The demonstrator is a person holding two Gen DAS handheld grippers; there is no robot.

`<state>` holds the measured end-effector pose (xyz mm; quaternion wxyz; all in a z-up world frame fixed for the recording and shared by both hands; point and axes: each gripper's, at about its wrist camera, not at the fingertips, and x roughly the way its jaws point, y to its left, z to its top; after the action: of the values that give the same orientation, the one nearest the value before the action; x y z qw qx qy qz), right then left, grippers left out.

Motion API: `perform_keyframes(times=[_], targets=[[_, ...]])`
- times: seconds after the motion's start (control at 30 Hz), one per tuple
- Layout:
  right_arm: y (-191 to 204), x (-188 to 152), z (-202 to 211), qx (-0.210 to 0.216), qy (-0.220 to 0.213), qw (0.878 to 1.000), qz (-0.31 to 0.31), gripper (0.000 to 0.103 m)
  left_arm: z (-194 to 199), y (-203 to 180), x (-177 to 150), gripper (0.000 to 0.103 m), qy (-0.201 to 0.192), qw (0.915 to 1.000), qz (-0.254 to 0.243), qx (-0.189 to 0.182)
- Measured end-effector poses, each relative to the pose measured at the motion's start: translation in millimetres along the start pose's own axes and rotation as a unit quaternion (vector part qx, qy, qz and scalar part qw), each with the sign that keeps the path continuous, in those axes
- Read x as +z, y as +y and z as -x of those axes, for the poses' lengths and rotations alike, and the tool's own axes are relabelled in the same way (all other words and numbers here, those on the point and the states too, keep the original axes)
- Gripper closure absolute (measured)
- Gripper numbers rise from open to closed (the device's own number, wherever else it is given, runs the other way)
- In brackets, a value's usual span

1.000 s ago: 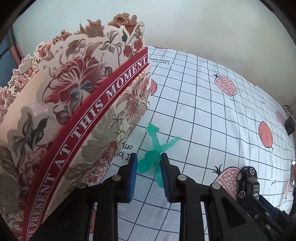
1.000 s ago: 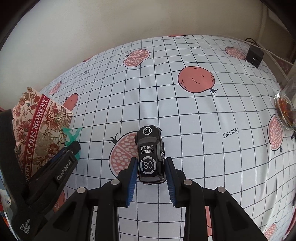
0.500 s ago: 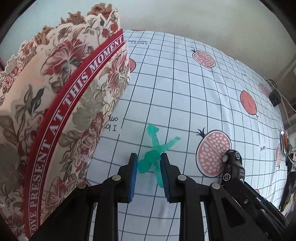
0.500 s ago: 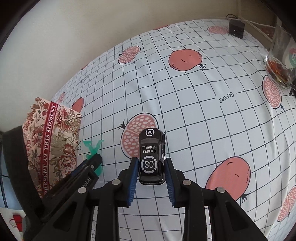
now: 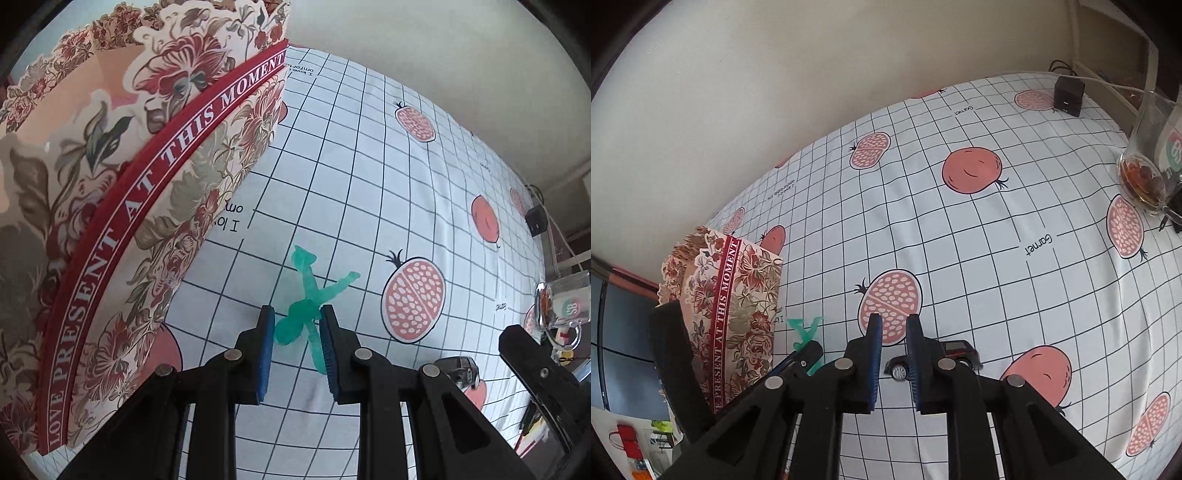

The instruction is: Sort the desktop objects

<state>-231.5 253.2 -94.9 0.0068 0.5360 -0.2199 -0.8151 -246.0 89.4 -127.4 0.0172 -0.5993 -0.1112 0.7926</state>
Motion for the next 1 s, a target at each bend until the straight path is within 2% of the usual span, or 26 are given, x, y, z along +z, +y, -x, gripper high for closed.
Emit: perform_keyframes(times=[0.1, 0.13, 0.2, 0.27, 0.33, 0.37, 0.5, 0.67, 0.93, 1.0], targets=[[-9, 4, -3, -0.01, -0.003, 1.0, -0.005, 0.083, 0, 1, 5, 0.077, -0.004, 1.0, 0.005, -0.002], [-13, 5, -4, -0.017, -0.001, 1.0, -0.008, 0.079, 1, 2, 5, 0.077, -0.005, 0.9999, 0.009, -0.005], [-18, 6, -8, -0.02, 0.004, 1.0, -0.015, 0.057, 3, 3, 7, 0.077, -0.007, 0.9998, 0.015, -0.008], [-21, 4, -15, -0.013, 0.015, 1.0, -0.015, 0.053, 6, 3, 8, 0.077, -0.011, 0.9998, 0.016, -0.01], [-20, 2, -21, -0.025, 0.026, 0.999, -0.005, 0.048, 10, 3, 9, 0.077, -0.017, 0.9996, 0.019, -0.015], [-19, 0, -24, -0.032, 0.031, 0.999, 0.0, 0.041, 13, 3, 10, 0.077, -0.02, 0.9995, 0.02, -0.016], [-17, -5, -31, -0.04, 0.04, 0.998, 0.023, 0.03, 18, 6, 14, 0.077, -0.029, 0.999, 0.027, -0.021], [-16, -13, -41, -0.053, 0.064, 0.996, 0.041, 0.025, 21, 9, 17, 0.077, -0.034, 0.9987, 0.031, -0.022], [-9, -23, -49, -0.064, 0.093, 0.989, 0.091, 0.024, 26, 15, 17, 0.077, -0.039, 0.9982, 0.037, -0.026], [-10, -22, -43, -0.069, 0.08, 0.99, 0.095, 0.024, 25, 16, 18, 0.077, -0.039, 0.9982, 0.038, -0.026]])
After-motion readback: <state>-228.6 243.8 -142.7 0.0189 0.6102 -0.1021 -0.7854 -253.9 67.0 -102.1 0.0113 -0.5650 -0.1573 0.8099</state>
